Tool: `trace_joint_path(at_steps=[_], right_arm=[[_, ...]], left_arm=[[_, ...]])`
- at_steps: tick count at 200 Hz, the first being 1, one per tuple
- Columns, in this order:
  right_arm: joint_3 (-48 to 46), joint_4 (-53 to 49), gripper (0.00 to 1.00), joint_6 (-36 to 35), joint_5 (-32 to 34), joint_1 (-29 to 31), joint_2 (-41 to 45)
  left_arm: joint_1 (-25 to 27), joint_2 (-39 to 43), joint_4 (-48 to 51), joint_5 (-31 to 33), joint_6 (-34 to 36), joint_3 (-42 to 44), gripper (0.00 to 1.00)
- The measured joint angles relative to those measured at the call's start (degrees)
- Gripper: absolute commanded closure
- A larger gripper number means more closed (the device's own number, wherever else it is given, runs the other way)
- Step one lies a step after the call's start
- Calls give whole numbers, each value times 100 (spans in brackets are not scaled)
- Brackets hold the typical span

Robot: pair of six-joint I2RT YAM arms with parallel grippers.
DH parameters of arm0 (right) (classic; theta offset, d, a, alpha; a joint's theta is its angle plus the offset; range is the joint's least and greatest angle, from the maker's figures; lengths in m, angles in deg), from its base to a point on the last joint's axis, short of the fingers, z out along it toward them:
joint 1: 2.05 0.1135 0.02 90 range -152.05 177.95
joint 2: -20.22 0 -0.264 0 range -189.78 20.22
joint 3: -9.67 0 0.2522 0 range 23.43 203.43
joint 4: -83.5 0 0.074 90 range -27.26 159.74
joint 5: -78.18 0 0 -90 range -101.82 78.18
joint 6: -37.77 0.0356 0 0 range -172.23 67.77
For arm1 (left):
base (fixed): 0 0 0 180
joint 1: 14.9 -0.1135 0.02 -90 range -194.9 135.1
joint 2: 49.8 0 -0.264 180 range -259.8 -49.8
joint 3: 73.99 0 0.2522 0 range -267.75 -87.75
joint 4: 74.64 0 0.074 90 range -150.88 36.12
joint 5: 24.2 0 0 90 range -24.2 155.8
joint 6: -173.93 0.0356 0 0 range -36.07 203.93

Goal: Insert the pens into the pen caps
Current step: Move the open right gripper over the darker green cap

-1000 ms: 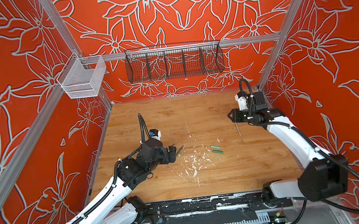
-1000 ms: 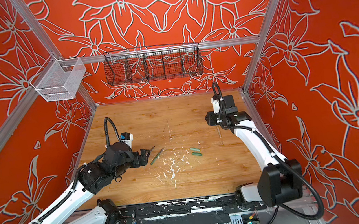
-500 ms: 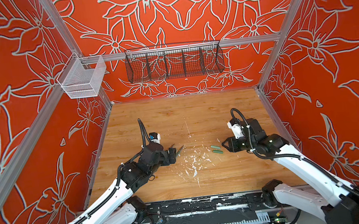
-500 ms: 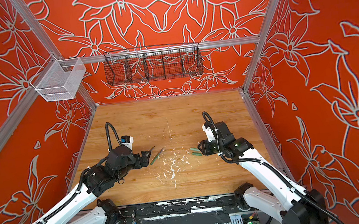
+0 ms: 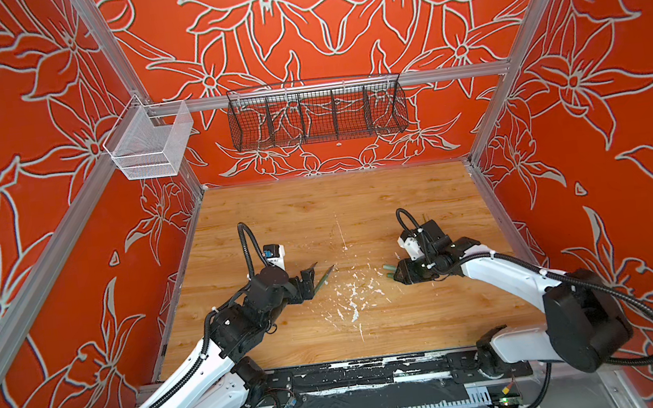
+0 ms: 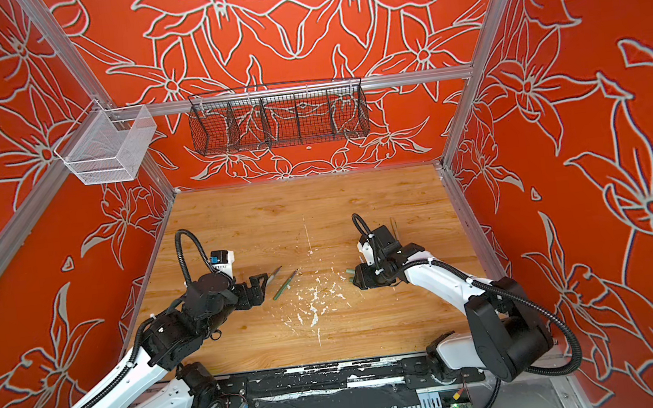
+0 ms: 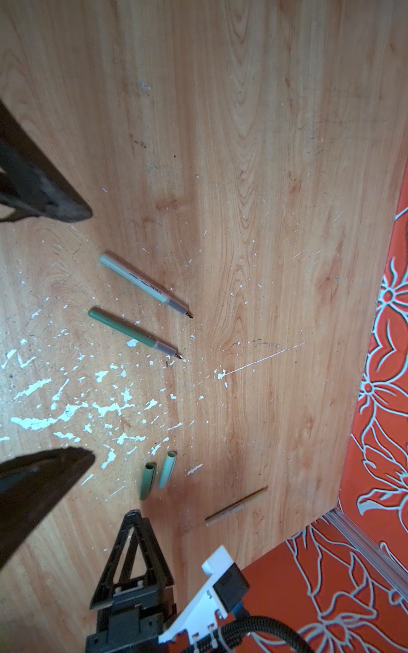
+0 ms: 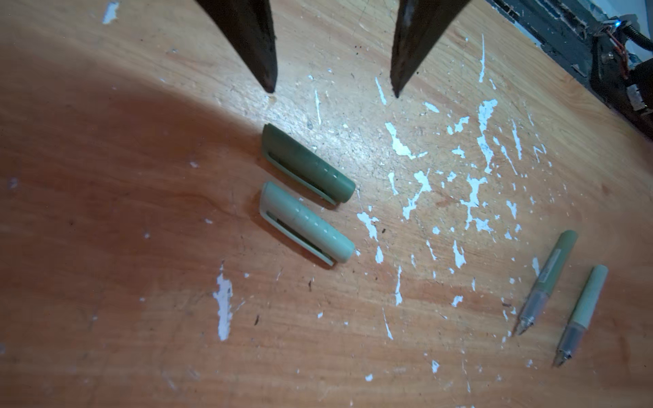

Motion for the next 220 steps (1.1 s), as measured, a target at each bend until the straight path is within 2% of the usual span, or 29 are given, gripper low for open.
trace_joint_path(at_steps=[51, 101, 220], right_arm=[[2, 289, 42, -286, 140, 0, -546], [37, 726, 40, -474, -2, 0, -935], [562, 855, 40, -603, -136, 192, -1515]], left_arm=[[0, -623, -142, -79, 243, -116, 3], [0, -798, -278, -122, 385, -260, 3], [0, -1198, -260, -120, 483, -361, 3]])
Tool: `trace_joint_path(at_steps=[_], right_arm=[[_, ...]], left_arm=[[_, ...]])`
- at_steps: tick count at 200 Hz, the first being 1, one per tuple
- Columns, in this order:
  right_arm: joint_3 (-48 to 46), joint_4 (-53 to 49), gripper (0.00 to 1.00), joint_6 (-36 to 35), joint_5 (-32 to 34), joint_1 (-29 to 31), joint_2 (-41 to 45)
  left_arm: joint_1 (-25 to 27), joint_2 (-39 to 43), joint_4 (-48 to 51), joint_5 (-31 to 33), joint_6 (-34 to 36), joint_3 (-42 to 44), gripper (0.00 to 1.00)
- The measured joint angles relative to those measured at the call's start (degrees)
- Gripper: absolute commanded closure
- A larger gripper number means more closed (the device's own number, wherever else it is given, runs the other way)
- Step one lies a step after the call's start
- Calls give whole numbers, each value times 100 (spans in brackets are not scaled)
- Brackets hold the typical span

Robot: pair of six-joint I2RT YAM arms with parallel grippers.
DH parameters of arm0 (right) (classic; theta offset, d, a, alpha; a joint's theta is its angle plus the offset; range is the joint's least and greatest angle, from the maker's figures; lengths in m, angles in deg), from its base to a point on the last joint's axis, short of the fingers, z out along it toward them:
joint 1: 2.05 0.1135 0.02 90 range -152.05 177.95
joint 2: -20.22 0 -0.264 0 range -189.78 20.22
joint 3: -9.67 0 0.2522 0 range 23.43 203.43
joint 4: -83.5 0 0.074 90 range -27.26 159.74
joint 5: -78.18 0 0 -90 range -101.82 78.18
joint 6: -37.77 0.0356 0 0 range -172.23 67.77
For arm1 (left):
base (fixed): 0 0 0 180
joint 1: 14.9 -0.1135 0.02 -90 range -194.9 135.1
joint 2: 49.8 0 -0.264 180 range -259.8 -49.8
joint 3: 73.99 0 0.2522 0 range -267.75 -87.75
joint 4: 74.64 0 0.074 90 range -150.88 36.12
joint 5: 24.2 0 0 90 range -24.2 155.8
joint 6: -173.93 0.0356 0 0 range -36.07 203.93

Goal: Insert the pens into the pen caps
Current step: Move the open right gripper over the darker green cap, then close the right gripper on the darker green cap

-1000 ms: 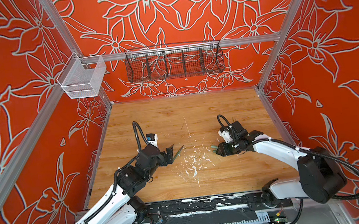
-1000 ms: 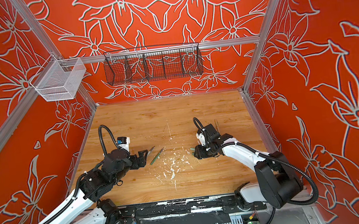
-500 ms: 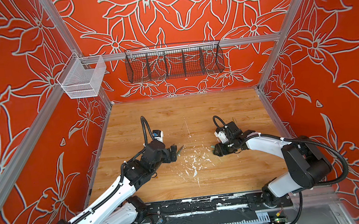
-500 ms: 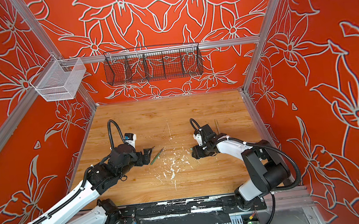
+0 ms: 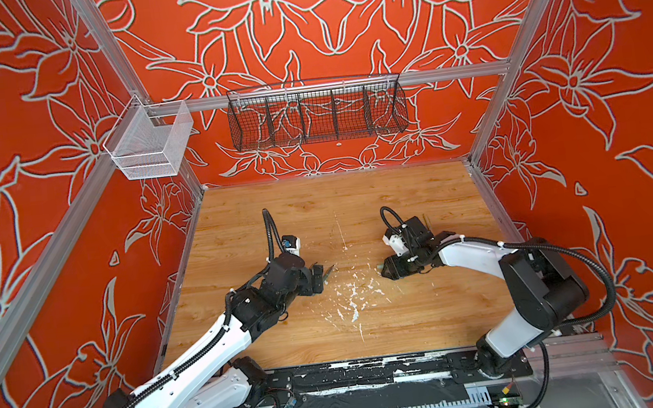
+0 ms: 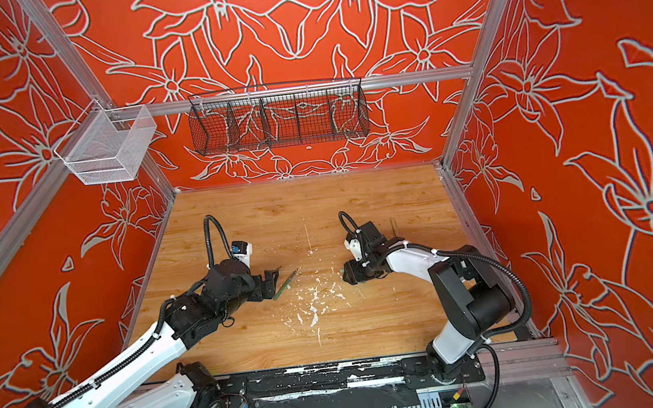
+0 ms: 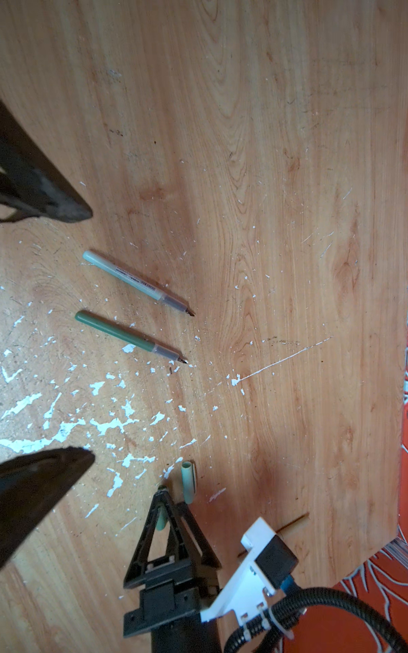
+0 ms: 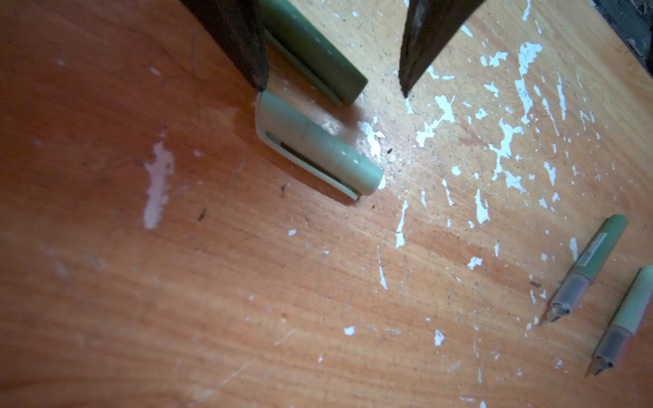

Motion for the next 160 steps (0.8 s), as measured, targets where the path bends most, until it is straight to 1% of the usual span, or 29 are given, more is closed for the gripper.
trace_joint_path(at_steps=[63, 107, 144, 160], right_arm=[[96, -144, 41, -15, -223, 420, -83], [81, -472, 40, 17, -229, 479, 17], [-107, -1095, 41, 238, -205, 487, 540], [-90, -1261, 45, 426, -70, 487, 905]], left_arm=[[0, -52, 11, -2, 39, -50, 3], [0, -50, 13, -2, 66, -50, 3], [0, -96, 9, -7, 87, -50, 3], [0, -173, 20, -22, 92, -83, 3]])
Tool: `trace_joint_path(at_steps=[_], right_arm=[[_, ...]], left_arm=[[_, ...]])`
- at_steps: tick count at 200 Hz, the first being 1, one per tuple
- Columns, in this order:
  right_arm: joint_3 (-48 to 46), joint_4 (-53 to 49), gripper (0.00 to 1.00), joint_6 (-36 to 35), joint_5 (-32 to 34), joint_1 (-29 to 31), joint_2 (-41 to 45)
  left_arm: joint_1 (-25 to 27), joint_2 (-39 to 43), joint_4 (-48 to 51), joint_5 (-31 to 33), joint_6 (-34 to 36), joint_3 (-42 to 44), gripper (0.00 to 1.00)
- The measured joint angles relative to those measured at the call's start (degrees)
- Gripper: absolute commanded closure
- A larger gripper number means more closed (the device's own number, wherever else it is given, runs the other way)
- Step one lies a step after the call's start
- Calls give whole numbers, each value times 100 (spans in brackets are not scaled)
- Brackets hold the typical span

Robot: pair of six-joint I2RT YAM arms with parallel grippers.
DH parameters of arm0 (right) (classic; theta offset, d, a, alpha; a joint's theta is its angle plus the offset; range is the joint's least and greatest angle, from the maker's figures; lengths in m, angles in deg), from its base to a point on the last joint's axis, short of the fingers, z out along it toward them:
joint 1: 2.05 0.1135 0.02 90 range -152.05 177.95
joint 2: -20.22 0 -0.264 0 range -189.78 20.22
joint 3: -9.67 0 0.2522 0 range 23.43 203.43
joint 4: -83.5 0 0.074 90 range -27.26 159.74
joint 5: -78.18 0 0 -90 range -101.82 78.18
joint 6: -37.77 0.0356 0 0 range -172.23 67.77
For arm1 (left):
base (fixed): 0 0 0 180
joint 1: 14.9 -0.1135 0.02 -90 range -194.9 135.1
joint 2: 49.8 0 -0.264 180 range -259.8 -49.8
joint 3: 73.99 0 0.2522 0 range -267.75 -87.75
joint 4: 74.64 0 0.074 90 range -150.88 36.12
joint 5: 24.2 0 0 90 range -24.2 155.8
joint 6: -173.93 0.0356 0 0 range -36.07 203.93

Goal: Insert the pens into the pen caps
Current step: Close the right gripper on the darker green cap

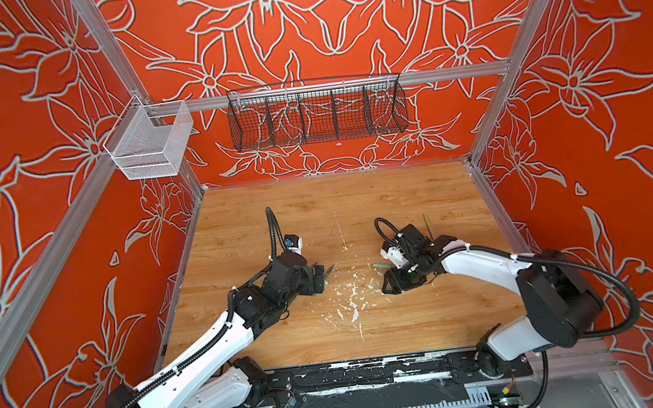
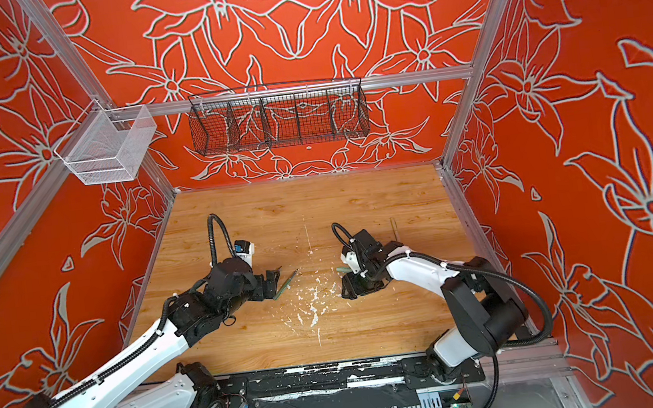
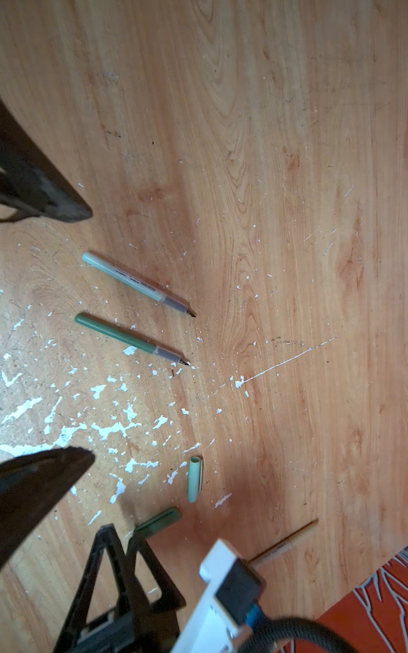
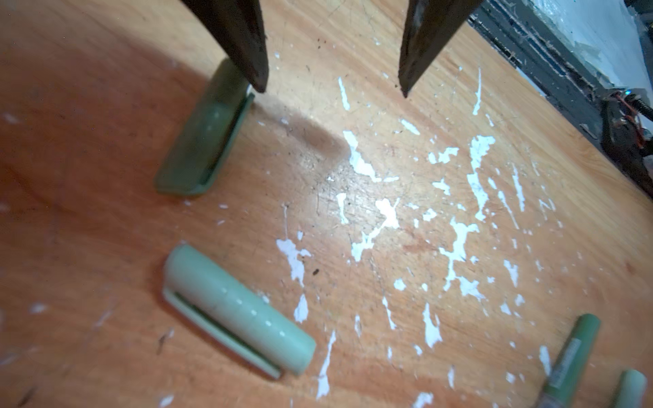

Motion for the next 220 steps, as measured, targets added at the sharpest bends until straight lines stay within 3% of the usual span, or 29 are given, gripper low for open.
trace_joint_path(at_steps=[49, 87, 220], right_arm=[[313, -452, 62, 450, 1025, 9, 330], [621, -765, 65, 577, 1644, 280, -55], [688, -516, 77, 564, 1899, 264, -813]], left_arm=[[0, -74, -24, -96, 0, -52, 3], [0, -240, -57, -118, -2, -52, 3], [0, 33, -105, -140, -50, 61, 3]])
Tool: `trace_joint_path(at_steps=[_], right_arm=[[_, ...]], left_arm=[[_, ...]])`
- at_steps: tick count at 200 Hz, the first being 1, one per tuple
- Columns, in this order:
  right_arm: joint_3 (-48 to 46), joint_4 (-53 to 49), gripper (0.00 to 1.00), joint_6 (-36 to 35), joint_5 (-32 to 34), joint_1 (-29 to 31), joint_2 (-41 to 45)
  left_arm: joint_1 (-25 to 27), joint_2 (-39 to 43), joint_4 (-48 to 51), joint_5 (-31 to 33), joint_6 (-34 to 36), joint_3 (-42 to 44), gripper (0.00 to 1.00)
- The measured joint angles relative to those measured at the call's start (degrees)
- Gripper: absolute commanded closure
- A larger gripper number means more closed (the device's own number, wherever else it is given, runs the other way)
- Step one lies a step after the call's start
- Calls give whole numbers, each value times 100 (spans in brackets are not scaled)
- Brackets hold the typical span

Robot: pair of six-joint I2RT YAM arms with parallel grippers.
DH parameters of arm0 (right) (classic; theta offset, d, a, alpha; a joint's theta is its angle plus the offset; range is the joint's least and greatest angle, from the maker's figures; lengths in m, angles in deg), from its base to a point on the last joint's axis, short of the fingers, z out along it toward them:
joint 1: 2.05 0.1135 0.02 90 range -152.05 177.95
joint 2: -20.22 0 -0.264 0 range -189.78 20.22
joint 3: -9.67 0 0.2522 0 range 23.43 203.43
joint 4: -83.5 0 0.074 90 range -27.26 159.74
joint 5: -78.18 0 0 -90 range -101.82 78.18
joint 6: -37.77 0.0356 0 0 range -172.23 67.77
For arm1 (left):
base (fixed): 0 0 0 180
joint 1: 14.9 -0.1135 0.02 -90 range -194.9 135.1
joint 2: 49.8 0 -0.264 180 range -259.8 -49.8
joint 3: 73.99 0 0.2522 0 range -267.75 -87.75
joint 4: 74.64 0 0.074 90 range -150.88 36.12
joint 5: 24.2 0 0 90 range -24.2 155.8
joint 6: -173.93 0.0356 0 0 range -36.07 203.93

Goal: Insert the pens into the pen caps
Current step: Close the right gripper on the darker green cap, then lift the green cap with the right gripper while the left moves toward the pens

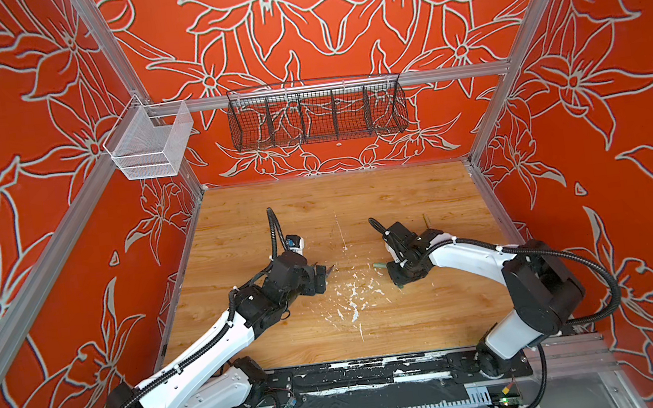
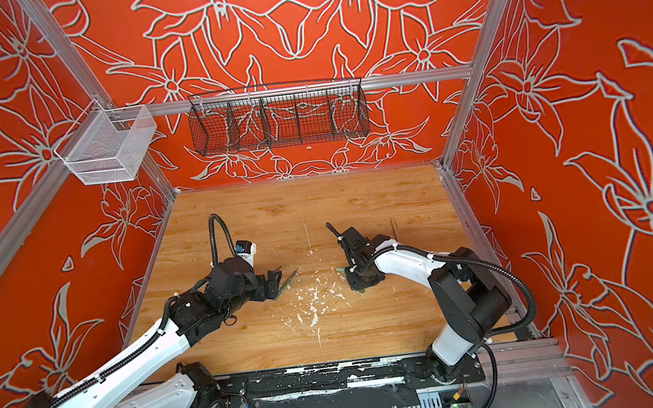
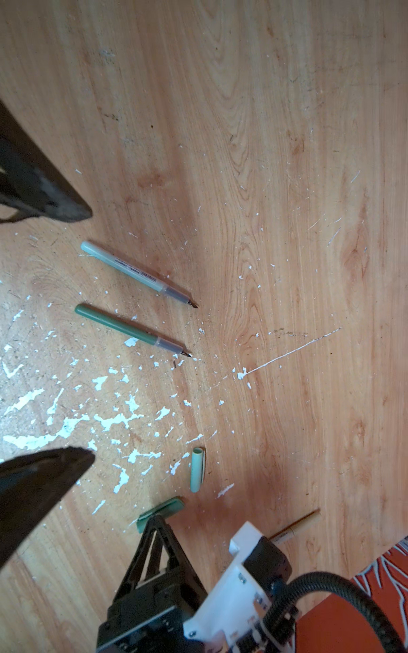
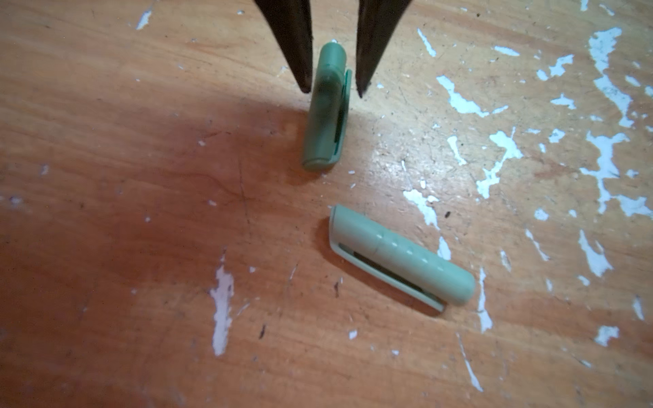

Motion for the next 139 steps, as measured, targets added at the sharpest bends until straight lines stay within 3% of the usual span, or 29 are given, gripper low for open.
trace_joint_path(at_steps=[139], right_arm=[[-72, 319, 77, -2, -13, -149, -201]], left_arm=[[0, 2, 2, 37, -20, 2, 3]])
